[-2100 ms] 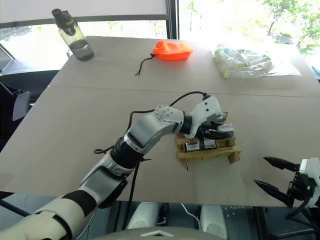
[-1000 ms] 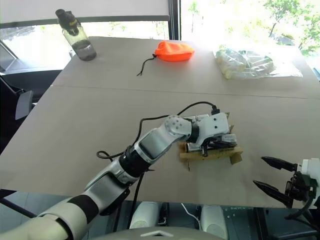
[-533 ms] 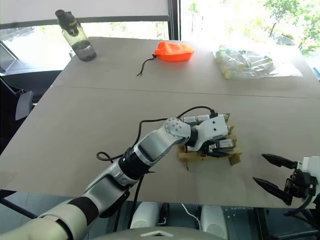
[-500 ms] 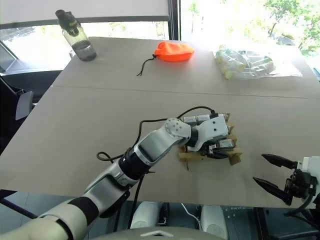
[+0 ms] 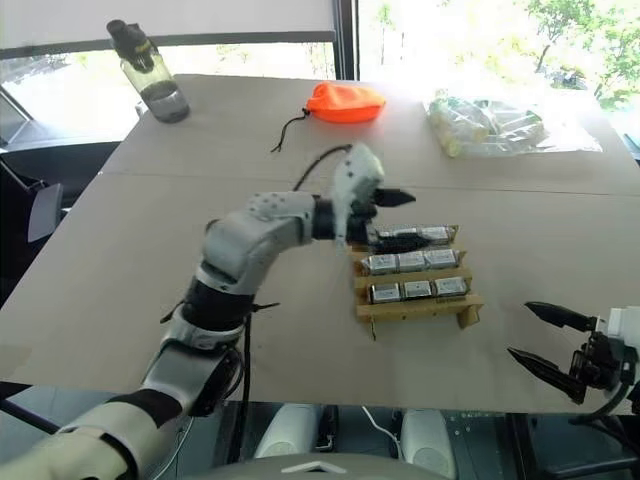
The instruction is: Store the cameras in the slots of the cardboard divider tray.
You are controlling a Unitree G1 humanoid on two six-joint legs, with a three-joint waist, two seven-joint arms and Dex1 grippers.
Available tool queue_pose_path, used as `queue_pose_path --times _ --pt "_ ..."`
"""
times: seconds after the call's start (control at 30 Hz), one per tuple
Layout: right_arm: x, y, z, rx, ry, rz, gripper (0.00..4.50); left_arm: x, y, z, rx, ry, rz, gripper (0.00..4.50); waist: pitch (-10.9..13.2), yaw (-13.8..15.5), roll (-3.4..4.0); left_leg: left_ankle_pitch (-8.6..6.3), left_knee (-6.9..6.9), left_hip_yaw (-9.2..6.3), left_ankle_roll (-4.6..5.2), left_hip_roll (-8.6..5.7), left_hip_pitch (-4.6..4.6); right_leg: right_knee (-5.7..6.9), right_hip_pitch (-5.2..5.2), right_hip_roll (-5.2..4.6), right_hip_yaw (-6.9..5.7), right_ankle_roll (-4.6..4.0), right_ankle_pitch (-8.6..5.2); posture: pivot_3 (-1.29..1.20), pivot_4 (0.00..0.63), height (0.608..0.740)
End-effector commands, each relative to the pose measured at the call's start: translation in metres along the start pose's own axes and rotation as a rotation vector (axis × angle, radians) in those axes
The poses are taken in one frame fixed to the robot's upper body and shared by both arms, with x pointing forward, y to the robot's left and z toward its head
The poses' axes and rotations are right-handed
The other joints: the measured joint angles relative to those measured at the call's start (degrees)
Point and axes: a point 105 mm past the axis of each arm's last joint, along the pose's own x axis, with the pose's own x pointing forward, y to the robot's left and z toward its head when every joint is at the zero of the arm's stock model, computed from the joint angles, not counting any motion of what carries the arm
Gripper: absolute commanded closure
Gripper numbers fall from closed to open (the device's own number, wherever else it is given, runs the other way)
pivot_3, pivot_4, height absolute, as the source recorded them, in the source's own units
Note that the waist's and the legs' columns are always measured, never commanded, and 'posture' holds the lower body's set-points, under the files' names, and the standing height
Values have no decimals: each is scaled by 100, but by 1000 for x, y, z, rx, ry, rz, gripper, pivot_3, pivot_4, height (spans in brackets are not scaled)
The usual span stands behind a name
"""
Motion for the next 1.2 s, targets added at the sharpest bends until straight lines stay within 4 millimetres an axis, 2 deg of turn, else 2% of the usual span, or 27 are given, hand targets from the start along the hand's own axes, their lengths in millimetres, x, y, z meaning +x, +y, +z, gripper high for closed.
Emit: queue_pose_path --times 0.03,0.07,0.17,0.23,0.33,0.4,0.53,0.63,0.93,1.2 --pt "-3 -3 6 -25 -14 3 0 -36 4 6 34 -66 69 11 0 -3 1 0 -1 0 0 0 0 0 0 0 0 0 0 0 150 726" --pt "-3 -4 5 -25 -14 4 0 -42 5 4 34 -63 86 11 0 0 1 0 -2 0 0 0 1 -1 0 0 0 0 0 0 150 726" --pt "2 -6 4 -18 -23 14 0 -91 14 -51 -116 106 257 11 -5 -44 9 0 -1 2 -1 0 3 -1 0 0 -5 0 0 0 150 726" --pt "4 -8 2 -16 -27 18 0 -112 13 -70 -136 147 334 11 -2 -65 4 0 -8 8 -1 18 10 2 2 -5 5 0 -1 0 150 726" --pt "5 -12 -3 -2 -24 18 0 -147 1 -102 -173 189 435 11 1 -72 -3 0 -5 5 -1 23 4 1 1 -6 0 0 -1 0 150 726" --pt "4 -13 -6 9 -15 29 0 -158 -9 -116 -161 234 459 11 -3 -104 -8 -1 -1 6 -1 24 3 -2 0 -6 -4 0 -1 0 150 726" --pt "6 -21 -5 1 -6 53 0 -168 -29 -122 -147 220 480 11 -7 -88 -2 -1 -2 4 -1 27 6 -1 2 -6 -7 -2 -1 0 150 726" --pt "8 -27 -4 -10 2 68 0 -173 -36 -127 -117 218 502 11 -9 -105 -1 -3 -3 8 2 28 10 1 2 -6 0 -3 -1 0 150 726" --pt "1 -36 -13 -36 41 41 0 -173 -37 -128 -85 160 532 11 -10 -101 1 -11 -5 16 15 29 9 1 2 -3 -6 -3 0 0 150 726" --pt "-3 -36 -17 -71 61 38 0 -170 -37 -128 -58 143 484 11 -10 -109 2 -11 -6 22 16 32 13 1 1 0 -14 -3 0 0 150 726"
